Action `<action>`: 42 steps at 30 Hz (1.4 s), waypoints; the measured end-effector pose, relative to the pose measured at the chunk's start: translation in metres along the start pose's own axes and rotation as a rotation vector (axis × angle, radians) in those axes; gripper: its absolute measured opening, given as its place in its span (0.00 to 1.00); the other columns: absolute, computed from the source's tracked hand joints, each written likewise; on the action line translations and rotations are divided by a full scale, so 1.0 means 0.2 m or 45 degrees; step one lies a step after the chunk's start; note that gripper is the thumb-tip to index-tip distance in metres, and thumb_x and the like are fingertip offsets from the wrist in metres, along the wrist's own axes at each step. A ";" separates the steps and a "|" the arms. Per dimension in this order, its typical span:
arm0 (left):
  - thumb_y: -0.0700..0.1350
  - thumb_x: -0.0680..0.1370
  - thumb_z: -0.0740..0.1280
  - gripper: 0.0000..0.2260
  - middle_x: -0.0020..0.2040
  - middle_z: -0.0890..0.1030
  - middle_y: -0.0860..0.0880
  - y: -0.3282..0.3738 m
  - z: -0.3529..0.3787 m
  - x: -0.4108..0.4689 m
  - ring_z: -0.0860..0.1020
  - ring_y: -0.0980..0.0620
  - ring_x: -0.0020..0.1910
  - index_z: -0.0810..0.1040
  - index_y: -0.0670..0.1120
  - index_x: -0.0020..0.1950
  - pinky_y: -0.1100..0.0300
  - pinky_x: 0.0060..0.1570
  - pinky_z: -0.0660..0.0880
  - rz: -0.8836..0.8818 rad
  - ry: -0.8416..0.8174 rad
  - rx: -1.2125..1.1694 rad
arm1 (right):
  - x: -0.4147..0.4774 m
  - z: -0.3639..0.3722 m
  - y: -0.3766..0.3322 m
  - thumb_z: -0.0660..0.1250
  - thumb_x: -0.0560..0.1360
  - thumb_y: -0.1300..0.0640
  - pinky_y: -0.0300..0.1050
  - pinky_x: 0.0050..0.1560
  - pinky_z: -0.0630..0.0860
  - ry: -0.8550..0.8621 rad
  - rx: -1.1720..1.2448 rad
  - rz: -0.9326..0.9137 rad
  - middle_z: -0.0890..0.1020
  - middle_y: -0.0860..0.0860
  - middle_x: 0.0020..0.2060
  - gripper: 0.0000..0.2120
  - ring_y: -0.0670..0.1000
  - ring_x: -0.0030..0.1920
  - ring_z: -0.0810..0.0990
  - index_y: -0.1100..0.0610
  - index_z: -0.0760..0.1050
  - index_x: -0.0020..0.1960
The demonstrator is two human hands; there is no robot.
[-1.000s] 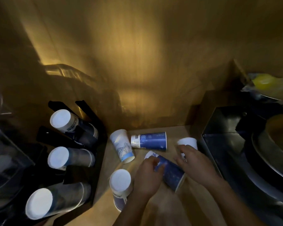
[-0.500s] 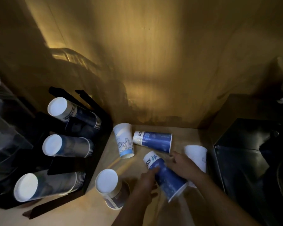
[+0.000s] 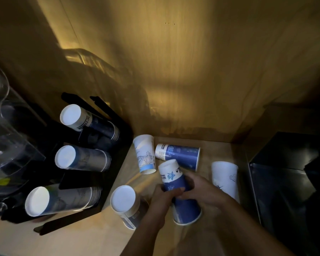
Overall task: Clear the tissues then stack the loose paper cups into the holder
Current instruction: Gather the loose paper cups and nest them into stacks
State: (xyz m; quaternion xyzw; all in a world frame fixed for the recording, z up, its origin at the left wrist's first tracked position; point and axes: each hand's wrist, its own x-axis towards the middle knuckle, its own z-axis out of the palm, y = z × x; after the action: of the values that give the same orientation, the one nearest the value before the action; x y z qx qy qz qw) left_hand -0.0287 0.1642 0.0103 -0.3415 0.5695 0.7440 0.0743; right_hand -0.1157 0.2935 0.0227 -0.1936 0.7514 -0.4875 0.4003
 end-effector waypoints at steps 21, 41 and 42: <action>0.45 0.65 0.77 0.34 0.68 0.69 0.52 -0.09 -0.06 -0.03 0.68 0.50 0.68 0.58 0.60 0.60 0.46 0.70 0.67 0.387 0.190 0.505 | 0.20 -0.08 -0.18 0.65 0.74 0.58 0.52 0.55 0.75 0.558 -0.914 -0.203 0.80 0.55 0.56 0.15 0.56 0.55 0.77 0.55 0.71 0.60; 0.49 0.70 0.72 0.31 0.66 0.70 0.53 -0.12 -0.06 0.00 0.70 0.56 0.64 0.57 0.57 0.66 0.81 0.50 0.63 0.397 0.197 0.691 | 0.46 -0.16 -0.15 0.77 0.63 0.52 0.57 0.64 0.68 0.711 -0.930 -0.213 0.65 0.56 0.69 0.49 0.58 0.67 0.67 0.48 0.47 0.72; 0.48 0.70 0.72 0.30 0.65 0.71 0.52 -0.12 -0.05 0.01 0.71 0.55 0.64 0.58 0.57 0.64 0.80 0.50 0.65 0.407 0.197 0.671 | 0.43 -0.18 -0.19 0.78 0.62 0.55 0.57 0.64 0.69 0.756 -0.691 -0.251 0.65 0.55 0.70 0.51 0.57 0.67 0.66 0.45 0.46 0.72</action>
State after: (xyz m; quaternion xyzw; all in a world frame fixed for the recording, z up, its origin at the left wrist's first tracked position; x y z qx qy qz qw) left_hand -0.0133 0.1622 -0.0107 -0.2723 0.7931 0.5449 -0.0011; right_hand -0.1991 0.2387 0.0276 -0.2140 0.9135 -0.3422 0.0518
